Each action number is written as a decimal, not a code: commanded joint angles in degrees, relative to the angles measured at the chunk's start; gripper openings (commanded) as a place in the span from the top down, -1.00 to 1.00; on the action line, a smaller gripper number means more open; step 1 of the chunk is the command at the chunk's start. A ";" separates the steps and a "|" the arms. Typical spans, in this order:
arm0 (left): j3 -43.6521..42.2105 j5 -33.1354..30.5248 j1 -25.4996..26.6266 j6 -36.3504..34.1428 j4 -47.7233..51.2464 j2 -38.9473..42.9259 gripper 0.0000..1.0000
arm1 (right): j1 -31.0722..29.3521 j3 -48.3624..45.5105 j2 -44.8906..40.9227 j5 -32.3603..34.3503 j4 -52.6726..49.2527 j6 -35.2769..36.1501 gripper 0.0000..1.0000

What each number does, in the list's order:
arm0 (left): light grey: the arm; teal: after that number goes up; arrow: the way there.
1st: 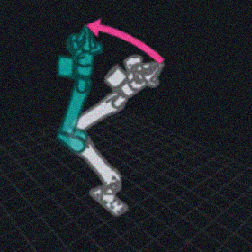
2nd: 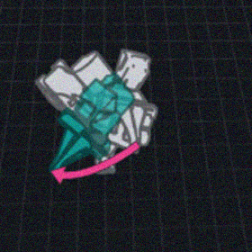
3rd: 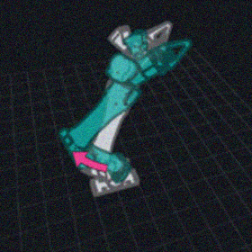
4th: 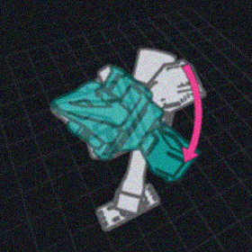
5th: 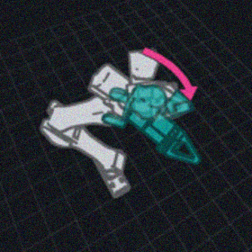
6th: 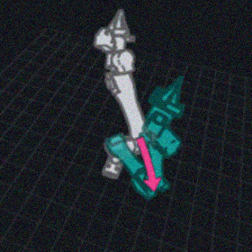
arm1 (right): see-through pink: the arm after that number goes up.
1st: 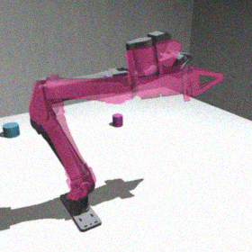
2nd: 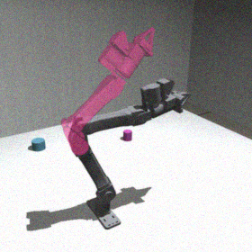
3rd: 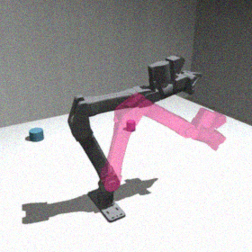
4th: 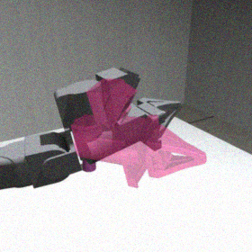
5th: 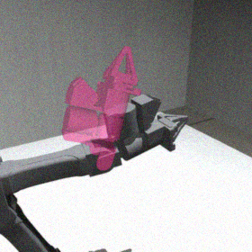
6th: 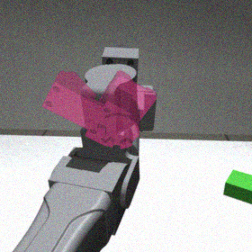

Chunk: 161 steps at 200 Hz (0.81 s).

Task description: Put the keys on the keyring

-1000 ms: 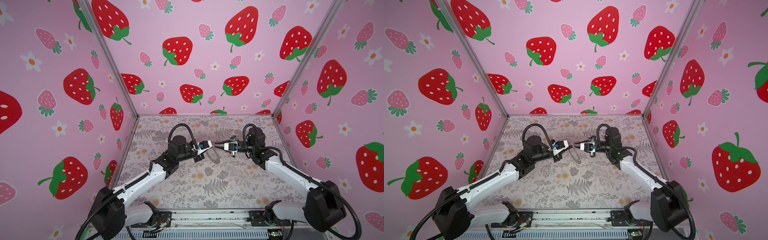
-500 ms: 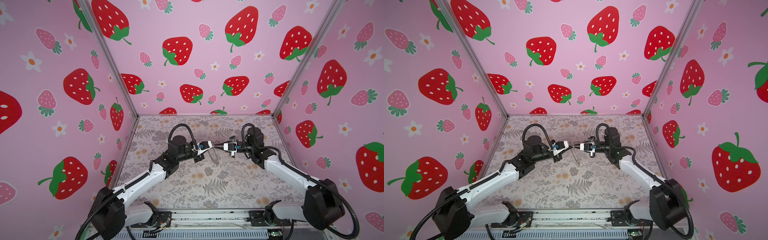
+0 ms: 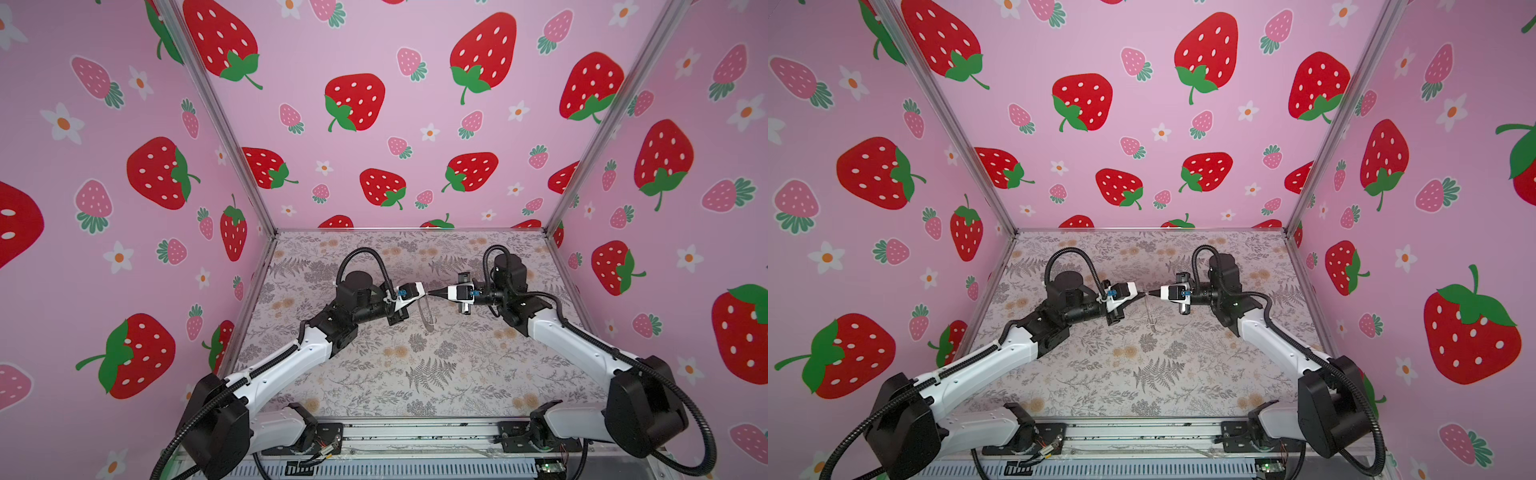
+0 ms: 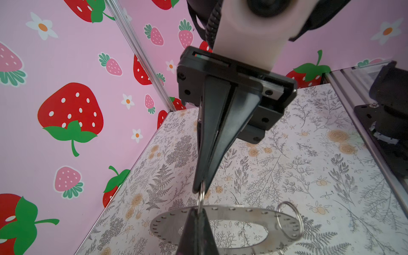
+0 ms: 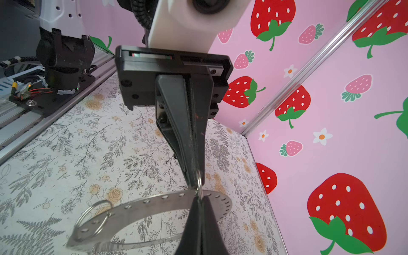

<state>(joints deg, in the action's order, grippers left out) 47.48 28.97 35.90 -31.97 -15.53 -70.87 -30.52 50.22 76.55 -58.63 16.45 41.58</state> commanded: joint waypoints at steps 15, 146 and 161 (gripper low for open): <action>3.18 -2.29 0.66 -4.43 3.71 1.46 0.60 | -0.15 2.14 0.20 -0.06 -2.96 0.39 0.96; 12.63 -9.83 3.20 -14.06 19.42 -0.88 0.52 | -0.15 8.67 1.26 4.54 -18.64 1.31 0.96; 13.01 -10.50 3.90 -13.18 18.80 -1.62 0.53 | -0.15 8.67 1.25 4.73 -18.82 1.32 0.96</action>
<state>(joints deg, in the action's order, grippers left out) 57.60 18.41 38.76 -44.75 3.16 -71.44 -30.59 57.17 77.84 -52.90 -1.02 43.20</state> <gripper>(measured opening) 0.238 0.044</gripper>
